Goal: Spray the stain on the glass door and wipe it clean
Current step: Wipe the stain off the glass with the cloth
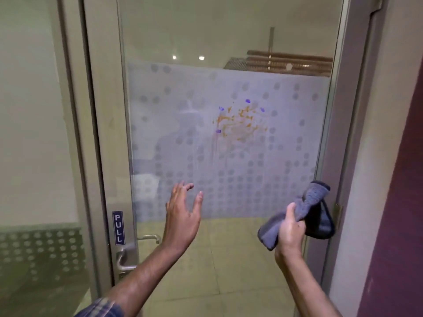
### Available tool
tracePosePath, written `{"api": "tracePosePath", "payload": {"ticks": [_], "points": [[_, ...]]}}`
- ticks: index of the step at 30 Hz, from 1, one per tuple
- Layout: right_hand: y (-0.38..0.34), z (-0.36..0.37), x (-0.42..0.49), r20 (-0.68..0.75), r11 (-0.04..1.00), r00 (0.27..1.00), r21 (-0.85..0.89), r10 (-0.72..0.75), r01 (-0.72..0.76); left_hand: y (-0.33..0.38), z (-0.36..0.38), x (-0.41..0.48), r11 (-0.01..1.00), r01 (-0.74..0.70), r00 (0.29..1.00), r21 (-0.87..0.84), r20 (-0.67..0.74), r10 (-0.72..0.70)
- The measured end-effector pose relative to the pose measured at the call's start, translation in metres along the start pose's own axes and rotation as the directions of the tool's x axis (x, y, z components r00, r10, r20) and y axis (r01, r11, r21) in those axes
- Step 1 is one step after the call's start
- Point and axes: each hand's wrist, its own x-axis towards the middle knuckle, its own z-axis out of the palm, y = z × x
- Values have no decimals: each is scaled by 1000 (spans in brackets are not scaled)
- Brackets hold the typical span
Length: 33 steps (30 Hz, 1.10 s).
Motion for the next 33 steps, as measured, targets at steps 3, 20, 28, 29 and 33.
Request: {"api": "tracePosePath", "payload": {"ticks": [3,20,28,29,33], "points": [[7,16,67,19,996,997,-50,-79,80,-30,18,42,989,-29,996,144,-85,41],[78,128,210,62,580,754,-600,-653,552,-127,42,185,761,-325,859,562,-162,486],[96,211,92,401,277,527,-533,-749,800,-141,58,201,779,-377,765,502,-305,567],[102,220,73,466,232,506,-526,-726,818,-142,58,201,781,-395,756,484,-311,575],[138,240,12,661,55,394,-472,-639,880,-144,54,200,797,-454,746,398,-319,584]]}}
